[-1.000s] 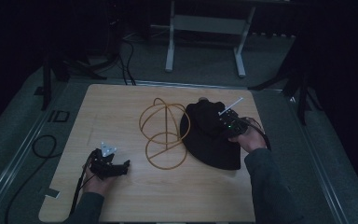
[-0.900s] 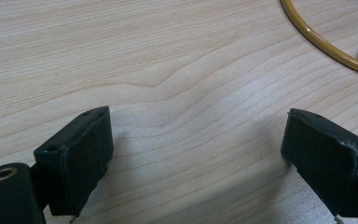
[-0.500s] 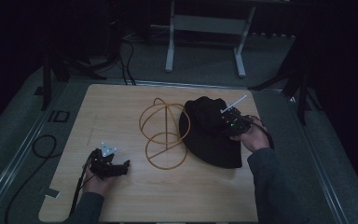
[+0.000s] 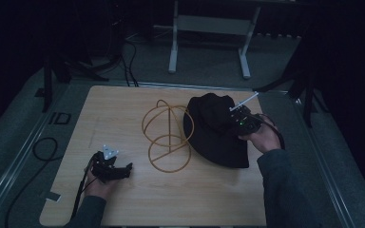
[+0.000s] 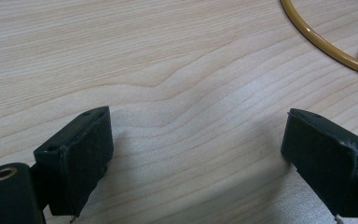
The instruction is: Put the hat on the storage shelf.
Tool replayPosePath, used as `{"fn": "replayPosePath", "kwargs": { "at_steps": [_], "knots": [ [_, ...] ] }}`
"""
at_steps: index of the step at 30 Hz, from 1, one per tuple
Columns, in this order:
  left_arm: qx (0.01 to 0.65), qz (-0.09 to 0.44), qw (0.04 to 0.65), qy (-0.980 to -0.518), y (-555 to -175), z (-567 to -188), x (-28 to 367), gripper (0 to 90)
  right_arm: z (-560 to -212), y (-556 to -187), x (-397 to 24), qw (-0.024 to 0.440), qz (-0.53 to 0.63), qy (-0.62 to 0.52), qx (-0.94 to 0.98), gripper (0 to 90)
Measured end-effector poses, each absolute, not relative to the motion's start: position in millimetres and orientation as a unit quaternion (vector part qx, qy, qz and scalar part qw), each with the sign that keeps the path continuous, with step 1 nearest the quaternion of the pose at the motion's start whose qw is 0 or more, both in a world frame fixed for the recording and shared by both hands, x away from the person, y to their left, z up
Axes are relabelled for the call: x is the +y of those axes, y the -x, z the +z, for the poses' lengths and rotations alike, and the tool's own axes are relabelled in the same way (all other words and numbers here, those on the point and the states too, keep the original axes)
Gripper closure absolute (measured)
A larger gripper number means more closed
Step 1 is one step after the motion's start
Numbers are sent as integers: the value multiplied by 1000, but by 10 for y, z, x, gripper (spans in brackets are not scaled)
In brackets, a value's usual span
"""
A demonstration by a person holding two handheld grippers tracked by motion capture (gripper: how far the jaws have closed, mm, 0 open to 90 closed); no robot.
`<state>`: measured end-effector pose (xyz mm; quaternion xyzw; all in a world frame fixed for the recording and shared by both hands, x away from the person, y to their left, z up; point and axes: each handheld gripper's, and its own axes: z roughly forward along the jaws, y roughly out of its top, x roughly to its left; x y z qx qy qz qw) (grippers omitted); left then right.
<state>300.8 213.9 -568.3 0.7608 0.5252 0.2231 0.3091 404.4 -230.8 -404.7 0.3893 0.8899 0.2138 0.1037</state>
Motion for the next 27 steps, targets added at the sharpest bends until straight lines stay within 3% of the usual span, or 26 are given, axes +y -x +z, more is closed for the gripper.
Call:
{"fn": "replayPosePath", "kwargs": {
  "at_steps": [27],
  "knots": [
    [525,223,309,-761,-3008,-5683,2139,94,-3786,-3994,-2431,111,218,-355,902,880]
  ]
}}
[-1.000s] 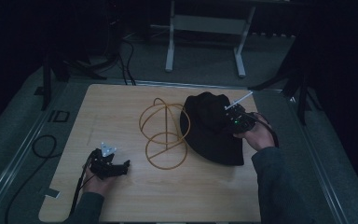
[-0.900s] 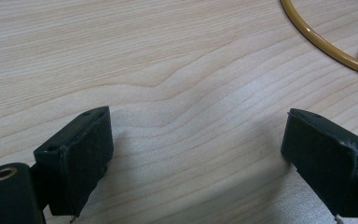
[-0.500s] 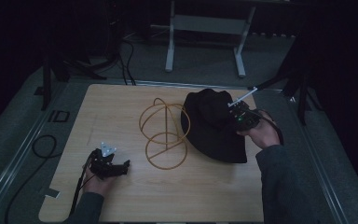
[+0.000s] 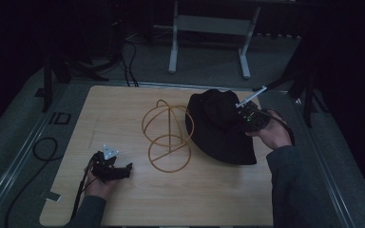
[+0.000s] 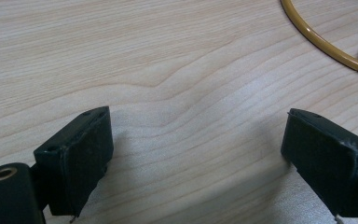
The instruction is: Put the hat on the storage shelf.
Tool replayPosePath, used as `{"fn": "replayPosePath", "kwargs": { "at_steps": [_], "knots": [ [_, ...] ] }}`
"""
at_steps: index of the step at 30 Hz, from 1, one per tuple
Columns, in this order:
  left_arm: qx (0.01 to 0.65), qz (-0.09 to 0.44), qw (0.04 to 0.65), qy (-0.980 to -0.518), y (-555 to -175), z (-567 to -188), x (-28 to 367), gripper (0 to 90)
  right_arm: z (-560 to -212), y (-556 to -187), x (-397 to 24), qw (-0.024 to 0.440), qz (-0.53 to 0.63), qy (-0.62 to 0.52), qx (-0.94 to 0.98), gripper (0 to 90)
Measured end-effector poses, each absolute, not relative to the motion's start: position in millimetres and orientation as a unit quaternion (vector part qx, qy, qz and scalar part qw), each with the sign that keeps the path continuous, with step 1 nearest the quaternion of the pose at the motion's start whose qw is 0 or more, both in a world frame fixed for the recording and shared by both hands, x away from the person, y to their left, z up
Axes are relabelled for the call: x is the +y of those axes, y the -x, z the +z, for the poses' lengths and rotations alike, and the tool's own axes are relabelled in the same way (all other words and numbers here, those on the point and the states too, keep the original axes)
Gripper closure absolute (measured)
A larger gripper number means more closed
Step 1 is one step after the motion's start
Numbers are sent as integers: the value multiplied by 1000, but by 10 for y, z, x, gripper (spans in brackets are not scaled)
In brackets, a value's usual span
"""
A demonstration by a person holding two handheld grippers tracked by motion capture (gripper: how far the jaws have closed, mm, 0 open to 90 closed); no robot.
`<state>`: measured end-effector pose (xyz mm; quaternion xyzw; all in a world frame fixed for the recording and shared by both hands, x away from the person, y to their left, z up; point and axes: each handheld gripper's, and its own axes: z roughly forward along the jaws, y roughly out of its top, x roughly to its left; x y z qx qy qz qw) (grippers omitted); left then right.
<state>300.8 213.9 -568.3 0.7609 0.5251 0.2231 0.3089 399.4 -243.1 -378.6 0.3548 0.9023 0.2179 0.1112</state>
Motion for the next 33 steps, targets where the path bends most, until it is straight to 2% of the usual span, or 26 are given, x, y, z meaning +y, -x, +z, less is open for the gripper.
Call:
{"fn": "replayPosePath", "kwargs": {
  "at_steps": [33],
  "knots": [
    [525,223,308,-761,-3007,-5682,2140,94,-3499,-3937,-2574,121,222,-320,913,879]
  ]
}}
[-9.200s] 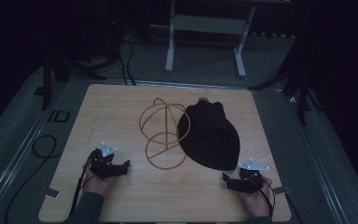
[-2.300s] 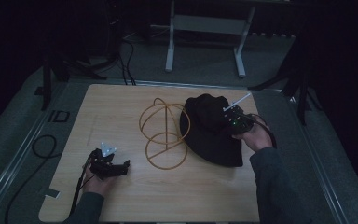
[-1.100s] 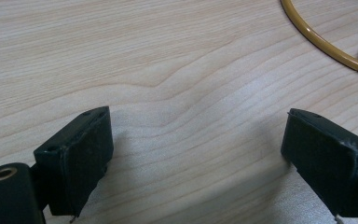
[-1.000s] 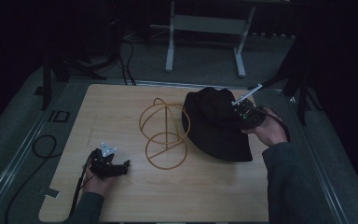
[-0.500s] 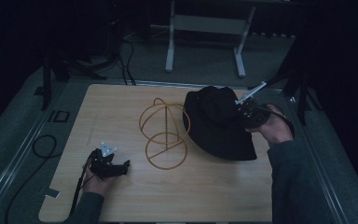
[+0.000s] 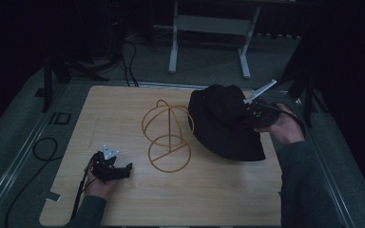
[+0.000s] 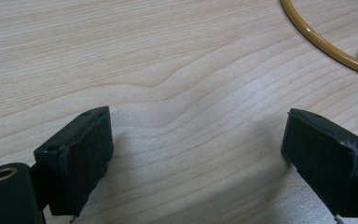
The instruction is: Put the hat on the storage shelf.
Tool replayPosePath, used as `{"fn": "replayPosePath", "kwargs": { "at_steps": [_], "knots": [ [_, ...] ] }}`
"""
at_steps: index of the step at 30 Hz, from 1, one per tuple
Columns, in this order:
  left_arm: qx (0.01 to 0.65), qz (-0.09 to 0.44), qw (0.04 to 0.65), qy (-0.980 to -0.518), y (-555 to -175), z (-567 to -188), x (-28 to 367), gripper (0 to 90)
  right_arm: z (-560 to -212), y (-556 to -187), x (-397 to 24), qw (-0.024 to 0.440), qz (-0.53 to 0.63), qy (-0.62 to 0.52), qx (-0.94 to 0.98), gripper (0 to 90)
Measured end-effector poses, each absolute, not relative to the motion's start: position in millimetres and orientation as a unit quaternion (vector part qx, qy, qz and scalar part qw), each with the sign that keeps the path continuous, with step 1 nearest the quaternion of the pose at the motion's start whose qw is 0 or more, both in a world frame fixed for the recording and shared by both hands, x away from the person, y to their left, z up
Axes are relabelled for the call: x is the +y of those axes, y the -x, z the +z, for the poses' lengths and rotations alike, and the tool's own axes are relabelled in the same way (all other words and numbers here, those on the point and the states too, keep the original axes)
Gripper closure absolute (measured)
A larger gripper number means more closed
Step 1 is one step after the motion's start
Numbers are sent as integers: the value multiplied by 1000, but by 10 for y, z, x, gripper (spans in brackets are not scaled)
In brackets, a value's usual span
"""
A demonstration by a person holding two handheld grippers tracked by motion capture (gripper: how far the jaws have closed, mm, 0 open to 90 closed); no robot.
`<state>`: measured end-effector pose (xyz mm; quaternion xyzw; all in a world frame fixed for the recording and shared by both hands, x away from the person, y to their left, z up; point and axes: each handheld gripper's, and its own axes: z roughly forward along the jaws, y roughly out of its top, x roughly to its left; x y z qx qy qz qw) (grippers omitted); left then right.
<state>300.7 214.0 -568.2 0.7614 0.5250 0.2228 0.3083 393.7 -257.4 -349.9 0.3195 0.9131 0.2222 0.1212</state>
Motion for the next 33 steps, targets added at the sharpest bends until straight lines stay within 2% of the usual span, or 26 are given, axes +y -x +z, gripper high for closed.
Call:
{"fn": "replayPosePath", "kwargs": {
  "at_steps": [33],
  "knots": [
    [525,222,309,-761,-3008,-5682,2139,94,-3203,-3876,-2696,139,237,-317,908,879]
  ]
}}
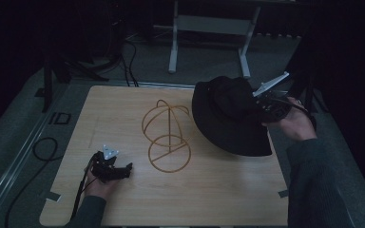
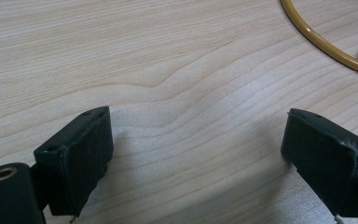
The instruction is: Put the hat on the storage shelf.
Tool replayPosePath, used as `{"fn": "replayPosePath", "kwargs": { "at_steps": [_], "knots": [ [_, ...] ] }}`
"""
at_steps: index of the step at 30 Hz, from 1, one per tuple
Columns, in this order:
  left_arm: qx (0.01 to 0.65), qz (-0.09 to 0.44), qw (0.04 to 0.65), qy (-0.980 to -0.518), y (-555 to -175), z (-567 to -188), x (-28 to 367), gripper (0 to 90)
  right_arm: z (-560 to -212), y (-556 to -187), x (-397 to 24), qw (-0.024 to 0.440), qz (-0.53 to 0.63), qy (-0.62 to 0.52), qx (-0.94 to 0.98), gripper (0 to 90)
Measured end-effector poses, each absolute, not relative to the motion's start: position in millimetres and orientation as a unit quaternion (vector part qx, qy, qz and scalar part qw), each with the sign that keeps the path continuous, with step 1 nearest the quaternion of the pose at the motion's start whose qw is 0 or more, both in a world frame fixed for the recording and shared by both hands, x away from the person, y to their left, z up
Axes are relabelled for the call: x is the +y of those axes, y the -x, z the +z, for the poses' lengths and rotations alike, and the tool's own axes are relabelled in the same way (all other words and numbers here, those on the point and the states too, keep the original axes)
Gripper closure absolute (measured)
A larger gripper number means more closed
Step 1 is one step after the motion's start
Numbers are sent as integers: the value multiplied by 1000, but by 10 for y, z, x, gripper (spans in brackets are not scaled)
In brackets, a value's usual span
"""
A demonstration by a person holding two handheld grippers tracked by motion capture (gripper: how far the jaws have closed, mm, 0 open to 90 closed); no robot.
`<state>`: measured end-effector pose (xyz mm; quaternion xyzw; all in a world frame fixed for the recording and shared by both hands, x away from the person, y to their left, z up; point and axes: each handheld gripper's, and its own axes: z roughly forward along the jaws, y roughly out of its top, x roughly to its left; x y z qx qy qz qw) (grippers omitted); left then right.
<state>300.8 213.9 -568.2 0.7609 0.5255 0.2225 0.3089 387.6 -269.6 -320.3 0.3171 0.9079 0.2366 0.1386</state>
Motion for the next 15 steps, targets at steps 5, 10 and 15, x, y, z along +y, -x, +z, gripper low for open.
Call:
{"fn": "replayPosePath", "kwargs": {
  "at_steps": [5,10,15],
  "knots": [
    [525,223,309,-761,-3008,-5682,2140,95,-3162,-3869,-2698,139,239,-314,908,880],
    [525,222,309,-761,-3008,-5681,2140,94,-3147,-3868,-2701,140,242,-313,908,879],
    [525,222,309,-761,-3008,-5681,2140,94,-3130,-3858,-2706,141,246,-312,907,879]
  ]
}}
